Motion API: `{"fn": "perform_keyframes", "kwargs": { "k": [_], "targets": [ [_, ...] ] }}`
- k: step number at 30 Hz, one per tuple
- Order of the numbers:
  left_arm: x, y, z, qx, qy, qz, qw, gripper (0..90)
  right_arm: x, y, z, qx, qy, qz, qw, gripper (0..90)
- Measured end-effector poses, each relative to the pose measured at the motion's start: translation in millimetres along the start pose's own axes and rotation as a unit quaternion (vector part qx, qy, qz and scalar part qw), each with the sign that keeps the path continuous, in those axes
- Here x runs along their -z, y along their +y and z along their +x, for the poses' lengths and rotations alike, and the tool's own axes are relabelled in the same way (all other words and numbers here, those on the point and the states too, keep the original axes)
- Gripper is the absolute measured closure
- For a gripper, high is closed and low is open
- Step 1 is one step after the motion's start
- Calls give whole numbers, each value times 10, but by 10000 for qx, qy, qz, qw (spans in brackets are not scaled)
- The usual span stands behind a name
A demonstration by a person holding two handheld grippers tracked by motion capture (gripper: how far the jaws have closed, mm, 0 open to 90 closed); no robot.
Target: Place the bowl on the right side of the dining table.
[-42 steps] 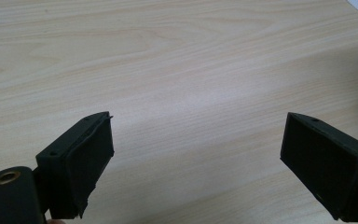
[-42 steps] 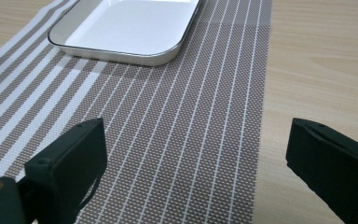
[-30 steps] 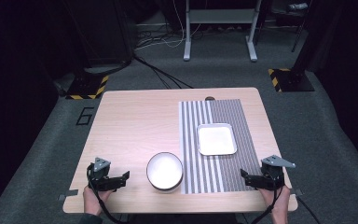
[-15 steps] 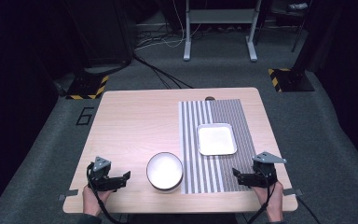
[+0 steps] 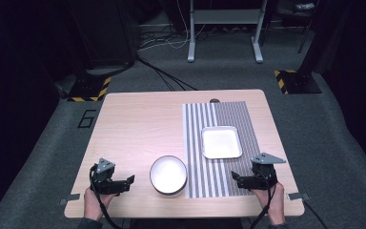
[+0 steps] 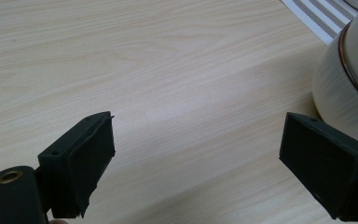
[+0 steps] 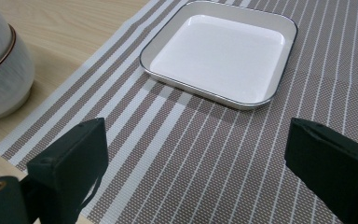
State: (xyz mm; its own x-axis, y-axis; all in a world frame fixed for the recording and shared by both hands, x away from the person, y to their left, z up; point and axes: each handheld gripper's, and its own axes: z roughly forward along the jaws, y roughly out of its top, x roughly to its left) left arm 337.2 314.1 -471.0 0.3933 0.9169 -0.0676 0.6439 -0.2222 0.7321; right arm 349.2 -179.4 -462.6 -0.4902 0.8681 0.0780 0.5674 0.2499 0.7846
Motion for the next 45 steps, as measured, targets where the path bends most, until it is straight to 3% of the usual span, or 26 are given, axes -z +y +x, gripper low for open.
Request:
{"fn": "perform_keyframes", "kwargs": {
  "k": [45],
  "targets": [
    [139, 304, -148, -171, -345, -230, 9990, 112, -204, 454, 427, 540, 588, 141, 9967, 57]
  ]
}}
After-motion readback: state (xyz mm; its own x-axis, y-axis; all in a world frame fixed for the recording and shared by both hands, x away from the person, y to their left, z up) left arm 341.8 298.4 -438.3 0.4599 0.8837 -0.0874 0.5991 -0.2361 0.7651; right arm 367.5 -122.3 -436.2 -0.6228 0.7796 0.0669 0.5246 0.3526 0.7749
